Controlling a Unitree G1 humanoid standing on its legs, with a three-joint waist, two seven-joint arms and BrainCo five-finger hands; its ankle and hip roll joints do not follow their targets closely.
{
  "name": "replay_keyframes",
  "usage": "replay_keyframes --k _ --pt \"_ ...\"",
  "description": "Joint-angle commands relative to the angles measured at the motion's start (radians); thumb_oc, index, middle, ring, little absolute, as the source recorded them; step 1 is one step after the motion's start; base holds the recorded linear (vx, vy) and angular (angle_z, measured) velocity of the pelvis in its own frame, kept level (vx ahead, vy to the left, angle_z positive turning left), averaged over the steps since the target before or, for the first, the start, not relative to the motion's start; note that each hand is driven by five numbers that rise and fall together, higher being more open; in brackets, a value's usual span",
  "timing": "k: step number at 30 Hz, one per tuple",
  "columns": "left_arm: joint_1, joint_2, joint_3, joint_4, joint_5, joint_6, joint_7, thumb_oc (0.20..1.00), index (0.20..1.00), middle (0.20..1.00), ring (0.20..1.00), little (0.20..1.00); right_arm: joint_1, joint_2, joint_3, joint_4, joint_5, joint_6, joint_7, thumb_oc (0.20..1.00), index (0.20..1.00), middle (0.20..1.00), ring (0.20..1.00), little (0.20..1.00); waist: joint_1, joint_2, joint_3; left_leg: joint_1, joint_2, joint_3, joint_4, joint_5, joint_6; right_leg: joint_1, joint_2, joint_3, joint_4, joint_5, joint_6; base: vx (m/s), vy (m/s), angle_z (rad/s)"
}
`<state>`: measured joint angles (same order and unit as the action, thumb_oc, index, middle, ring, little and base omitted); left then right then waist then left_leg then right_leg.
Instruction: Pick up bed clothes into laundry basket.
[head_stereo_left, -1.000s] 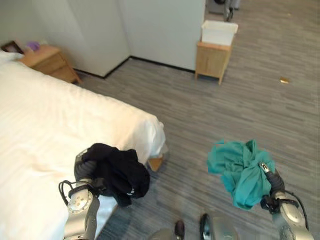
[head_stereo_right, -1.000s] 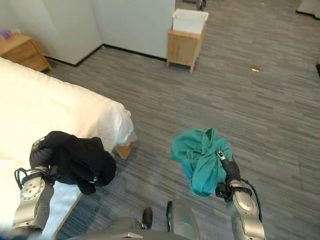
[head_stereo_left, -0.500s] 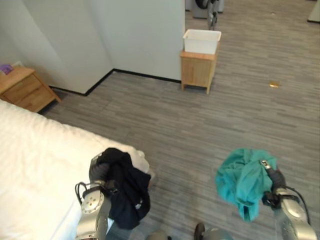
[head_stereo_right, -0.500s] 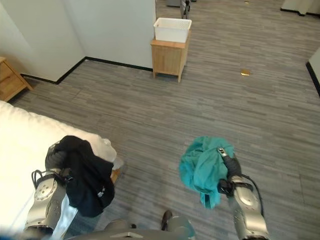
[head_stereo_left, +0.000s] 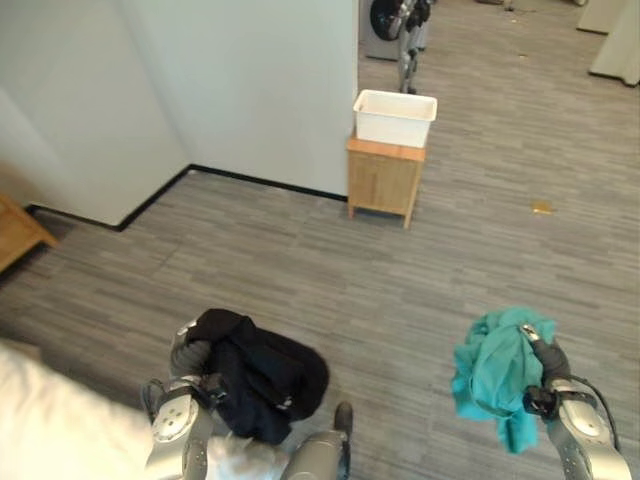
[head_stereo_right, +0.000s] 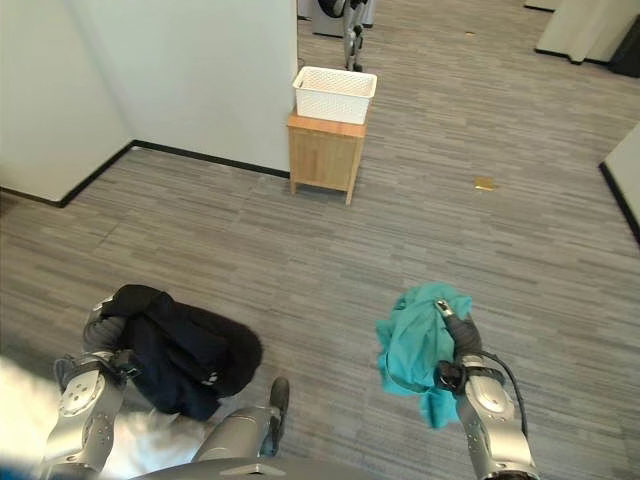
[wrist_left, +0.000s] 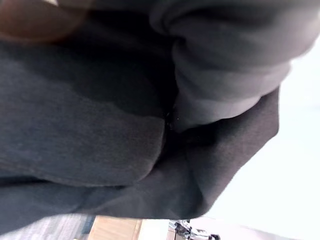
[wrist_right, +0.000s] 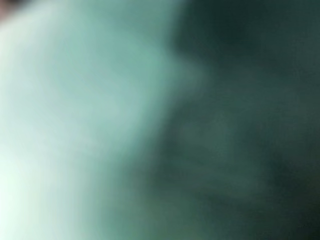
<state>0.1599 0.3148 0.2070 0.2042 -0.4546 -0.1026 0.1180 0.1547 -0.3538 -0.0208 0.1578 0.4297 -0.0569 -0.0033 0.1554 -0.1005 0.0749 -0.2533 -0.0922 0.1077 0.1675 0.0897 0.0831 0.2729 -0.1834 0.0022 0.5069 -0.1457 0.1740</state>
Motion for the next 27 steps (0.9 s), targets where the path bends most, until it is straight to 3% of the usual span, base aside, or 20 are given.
replay_keyframes --k 1,2,3,4,7,8,9,10,12,13,15,16,18,19,20,22,23,24,25,27 --pt "-0.034 0.055 0.003 -0.102 0.024 -0.062 0.017 0.2 0.2 0.2 0.2 0.2 -0.071 -0.006 -0.013 -0.039 -0.018 -0.054 0.022 0.2 0.2 0.2 0.2 0.2 -0.004 0.096 0.005 0.137 0.078 -0.02 -0.159 0.03 -0.027 -0.284 0.033 -0.127 0.178 0.328 -0.001 0.3 0.169 -0.04" --pt "-0.034 0.055 0.003 -0.102 0.024 -0.062 0.017 0.2 0.2 0.2 0.2 0.2 -0.072 -0.006 -0.013 -0.039 -0.018 -0.054 0.022 0.2 0.2 0.2 0.2 0.2 -0.004 0.095 0.006 0.138 0.076 -0.02 -0.16 0.03 -0.027 -0.284 0.032 -0.127 0.18 0.326 0.0 0.51 0.241 -0.08" --pt "-0.039 0.068 0.001 -0.105 0.036 -0.058 0.017 0.2 0.2 0.2 0.2 0.2 -0.074 -0.014 -0.002 -0.031 -0.06 -0.038 0.02 0.2 0.2 0.2 0.2 0.2 -0.023 0.11 0.017 0.194 0.078 -0.033 -0.187 0.014 -0.019 -0.362 0.039 -0.158 0.207 0.273 -0.016 0.47 0.098 0.1" --pt "-0.047 0.075 0.001 -0.107 0.03 -0.063 0.014 0.2 0.2 0.2 0.2 0.2 -0.068 -0.023 -0.008 -0.034 -0.062 -0.03 0.021 0.2 0.2 0.2 0.2 0.2 -0.059 0.117 0.035 0.257 0.079 -0.05 -0.212 0.001 -0.027 -0.447 0.057 -0.182 0.144 0.214 -0.037 0.65 0.065 0.05" --pt "-0.06 0.081 -0.003 -0.102 0.015 -0.063 0.005 0.2 0.2 0.2 0.2 0.2 -0.068 -0.022 -0.027 -0.028 -0.044 -0.039 0.003 0.2 0.2 0.2 0.2 0.2 -0.075 0.104 0.035 0.31 0.088 -0.062 -0.221 -0.047 -0.058 -0.468 -0.005 -0.275 -0.128 0.205 -0.047 0.43 -0.091 0.33" --pt "-0.061 0.083 -0.004 -0.101 0.014 -0.063 0.005 0.2 0.2 0.2 0.2 0.2 -0.067 -0.022 -0.027 -0.028 -0.044 -0.039 0.003 0.2 0.2 0.2 0.2 0.2 -0.077 0.106 0.036 0.313 0.092 -0.065 -0.22 -0.051 -0.059 -0.458 0.0 -0.28 -0.139 0.205 -0.047 0.34 -0.17 0.52" --pt "-0.066 0.084 -0.007 -0.094 0.014 -0.061 0.001 0.2 0.2 0.2 0.2 0.2 -0.061 -0.018 -0.037 -0.026 -0.042 -0.041 -0.007 0.2 0.2 0.2 0.2 0.2 -0.088 0.102 0.037 0.333 0.1 -0.081 -0.218 -0.076 -0.078 -0.45 -0.006 -0.26 -0.27 0.208 -0.044 0.54 -0.286 0.29" --pt "-0.088 0.093 -0.022 -0.078 0.025 -0.064 0.0 0.2 0.2 0.2 0.2 0.2 -0.05 -0.013 -0.045 -0.029 -0.041 -0.045 -0.019 0.2 0.2 0.2 0.2 0.2 -0.108 0.084 0.035 0.364 0.114 -0.124 -0.217 -0.113 -0.101 -0.463 -0.014 -0.158 -0.408 0.247 -0.022 0.68 -0.359 0.2" --pt "-0.097 0.094 -0.03 -0.076 0.027 -0.067 0.0 0.2 0.2 0.2 0.2 0.2 -0.043 -0.01 -0.051 -0.033 -0.042 -0.047 -0.023 0.2 0.2 0.2 0.2 0.2 -0.111 0.085 0.036 0.382 0.131 -0.132 -0.216 -0.131 -0.109 -0.464 -0.028 -0.127 -0.454 0.285 -0.006 0.51 -0.274 0.57" --pt "-0.123 0.1 -0.052 -0.074 0.046 -0.072 -0.006 0.2 0.2 0.2 0.2 0.2 -0.032 -0.004 -0.068 -0.033 -0.046 -0.05 -0.026 0.2 0.2 0.2 0.2 0.2 -0.132 0.081 0.024 0.416 0.168 -0.165 -0.208 -0.163 -0.128 -0.493 -0.071 -0.048 -0.492 0.335 0.029 0.36 -0.215 0.68" --pt "-0.13 0.104 -0.061 -0.073 0.052 -0.071 -0.009 0.2 0.2 0.2 0.2 0.2 -0.026 -0.004 -0.072 -0.039 -0.045 -0.049 -0.023 0.2 0.2 0.2 0.2 0.2 -0.138 0.078 0.021 0.436 0.182 -0.173 -0.205 -0.178 -0.137 -0.501 -0.087 -0.037 -0.477 0.343 0.039 0.46 -0.327 0.45" --pt "-0.138 0.104 -0.068 -0.071 0.054 -0.072 -0.018 0.2 0.2 0.2 0.2 0.2 -0.036 -0.008 -0.076 -0.039 -0.04 -0.05 -0.011 0.2 0.2 0.2 0.2 0.2 -0.145 0.072 0.006 0.472 0.216 -0.169 -0.19 -0.187 -0.161 -0.502 -0.097 -0.07 -0.447 0.352 0.049 0.53 -0.438 0.45" --pt "-0.14 0.101 -0.077 -0.072 0.053 -0.064 -0.023 0.2 0.2 0.2 0.2 0.2 -0.045 -0.016 -0.066 -0.037 -0.037 -0.047 -0.003 0.2 0.2 0.2 0.2 0.2 -0.146 0.072 -0.008 0.481 0.249 -0.167 -0.157 -0.167 -0.18 -0.492 -0.087 -0.111 -0.427 0.333 0.048 0.39 -0.409 0.34" --pt "-0.136 0.102 -0.086 -0.073 0.059 -0.06 -0.029 0.2 0.2 0.2 0.2 0.2 -0.051 -0.021 -0.055 -0.028 -0.034 -0.043 0.004 0.2 0.2 0.2 0.2 0.2 -0.151 0.075 -0.015 0.476 0.275 -0.166 -0.125 -0.133 -0.191 -0.482 -0.069 -0.128 -0.417 0.313 0.036 0.3 -0.404 0.08" --pt "-0.136 0.1 -0.1 -0.072 0.062 -0.057 -0.034 0.2 0.2 0.2 0.2 0.2 -0.062 -0.032 -0.041 -0.016 -0.038 -0.042 0.011 0.2 0.2 0.2 0.2 0.2 -0.155 0.083 -0.018 0.464 0.303 -0.169 -0.061 -0.055 -0.202 -0.478 -0.044 -0.142 -0.401 0.295 0.018 0.2 -0.29 -0.04" --pt "-0.137 0.099 -0.1 -0.071 0.062 -0.058 -0.034 0.2 0.2 0.2 0.2 0.2 -0.063 -0.034 -0.04 -0.014 -0.037 -0.043 0.011 0.2 0.2 0.2 0.2 0.2 -0.158 0.087 -0.019 0.46 0.308 -0.173 -0.059 -0.056 -0.206 -0.48 -0.04 -0.147 -0.398 0.293 0.015 0.13 -0.233 -0.21" --pt "-0.15 0.084 -0.114 -0.07 0.022 -0.058 -0.043 0.2 0.2 0.2 0.2 0.2 -0.086 -0.066 -0.029 -0.027 -0.029 -0.04 0.017 0.2 0.2 0.2 0.2 0.2 -0.16 0.081 -0.002 0.366 0.311 -0.182 0.179 0.061 -0.193 -0.442 -0.005 -0.168 -0.401 0.258 -0.031 0.25 -0.52 -0.25" --pt "-0.161 0.076 -0.123 -0.066 -0.002 -0.056 -0.043 0.2 0.2 0.2 0.2 0.2 -0.092 -0.076 -0.023 -0.028 -0.011 -0.049 0.015 0.2 0.2 0.2 0.2 0.2 -0.157 0.067 0.015 0.305 0.326 -0.161 0.307 0.092 -0.178 -0.409 0.014 -0.174 -0.413 0.239 -0.063 0.37 -0.823 -0.26" --pt "-0.176 0.067 -0.147 -0.064 -0.011 -0.05 -0.042 0.2 0.2 0.2 0.2 0.2 -0.086 -0.092 -0.017 -0.02 0.0 -0.05 0.001 0.2 0.2 0.2 0.2 0.2 -0.133 0.04 0.055 0.206 0.31 -0.137 0.451 0.084 -0.162 -0.347 0.037 -0.17 -0.438 0.203 -0.101 0.3 -0.667 -0.53" --pt "-0.186 0.064 -0.154 -0.062 -0.007 -0.044 -0.039 0.2 0.2 0.2 0.2 0.2 -0.079 -0.101 -0.019 -0.016 -0.004 -0.046 -0.003 0.2 0.2 0.2 0.2 0.2 -0.127 0.036 0.065 0.173 0.308 -0.123 0.482 0.078 -0.164 -0.328 0.047 -0.168 -0.443 0.191 -0.112 0.25 -0.382 -0.69"
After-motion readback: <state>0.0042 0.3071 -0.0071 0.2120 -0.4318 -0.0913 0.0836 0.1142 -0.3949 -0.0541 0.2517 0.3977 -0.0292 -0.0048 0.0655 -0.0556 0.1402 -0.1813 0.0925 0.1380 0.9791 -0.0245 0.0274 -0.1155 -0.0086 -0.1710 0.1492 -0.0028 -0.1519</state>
